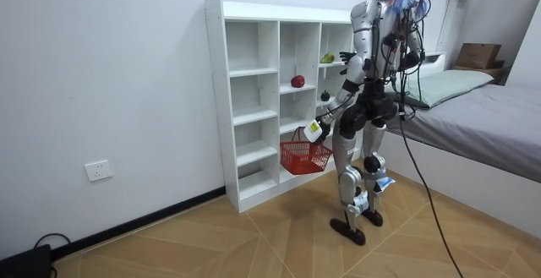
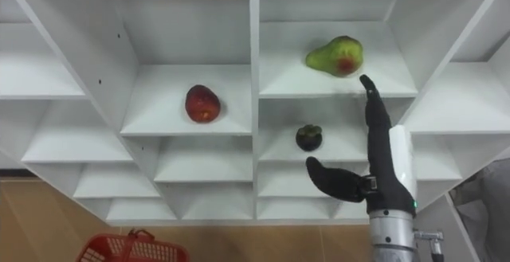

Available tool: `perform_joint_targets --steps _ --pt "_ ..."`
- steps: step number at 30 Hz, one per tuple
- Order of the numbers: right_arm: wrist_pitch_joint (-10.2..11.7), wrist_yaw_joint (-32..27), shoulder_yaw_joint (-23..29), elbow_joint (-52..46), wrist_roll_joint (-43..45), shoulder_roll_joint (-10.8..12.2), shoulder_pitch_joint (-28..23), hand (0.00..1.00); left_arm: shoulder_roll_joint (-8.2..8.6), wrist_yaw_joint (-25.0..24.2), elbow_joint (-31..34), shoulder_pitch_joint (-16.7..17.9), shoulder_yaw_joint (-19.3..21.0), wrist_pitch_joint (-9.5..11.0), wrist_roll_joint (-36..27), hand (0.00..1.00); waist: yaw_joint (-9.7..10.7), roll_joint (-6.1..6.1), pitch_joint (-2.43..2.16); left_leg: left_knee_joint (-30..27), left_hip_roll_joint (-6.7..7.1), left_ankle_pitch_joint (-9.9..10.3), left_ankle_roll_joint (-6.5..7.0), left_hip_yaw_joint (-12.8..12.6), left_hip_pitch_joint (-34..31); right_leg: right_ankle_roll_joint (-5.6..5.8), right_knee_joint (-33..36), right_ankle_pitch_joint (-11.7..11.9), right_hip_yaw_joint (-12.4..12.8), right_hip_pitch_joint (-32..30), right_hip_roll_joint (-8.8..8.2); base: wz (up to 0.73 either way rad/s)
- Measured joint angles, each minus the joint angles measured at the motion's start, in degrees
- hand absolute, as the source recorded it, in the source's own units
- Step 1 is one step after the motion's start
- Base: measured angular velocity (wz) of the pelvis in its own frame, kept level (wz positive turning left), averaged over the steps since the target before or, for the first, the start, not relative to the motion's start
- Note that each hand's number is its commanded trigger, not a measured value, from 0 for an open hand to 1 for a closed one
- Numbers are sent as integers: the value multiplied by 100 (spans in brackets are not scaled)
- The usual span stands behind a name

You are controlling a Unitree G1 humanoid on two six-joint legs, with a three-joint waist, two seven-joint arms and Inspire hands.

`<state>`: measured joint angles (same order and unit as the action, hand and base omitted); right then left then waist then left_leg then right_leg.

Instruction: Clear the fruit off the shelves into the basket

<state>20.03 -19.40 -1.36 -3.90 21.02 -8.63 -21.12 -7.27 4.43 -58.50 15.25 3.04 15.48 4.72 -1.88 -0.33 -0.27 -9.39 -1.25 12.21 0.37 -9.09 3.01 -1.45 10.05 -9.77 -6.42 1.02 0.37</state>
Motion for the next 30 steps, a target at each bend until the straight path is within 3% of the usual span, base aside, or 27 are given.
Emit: perform_joint_targets --steps 18,27,30 --pt "193 -821 -204 -378 -5 -267 216 0 -106 -117 0 -23 -266 -3 -79 100 -13 -78 5 -1 1 0 0 5 6 -1 -37 5 -5 1 3 0" --pt "184 -675 -193 -351 -491 -285 617 0 -109 -162 -64 -51 -265 -39 -71 100 -16 -75 12 0 -1 -1 0 1 -13 -1 -38 5 -18 22 1 0" --pt "183 -574 -192 -307 -519 -285 723 0 -109 -232 -61 -49 -258 -88 -67 100 -18 -78 46 0 -2 0 0 8 27 -1 -39 5 -20 58 -4 0"
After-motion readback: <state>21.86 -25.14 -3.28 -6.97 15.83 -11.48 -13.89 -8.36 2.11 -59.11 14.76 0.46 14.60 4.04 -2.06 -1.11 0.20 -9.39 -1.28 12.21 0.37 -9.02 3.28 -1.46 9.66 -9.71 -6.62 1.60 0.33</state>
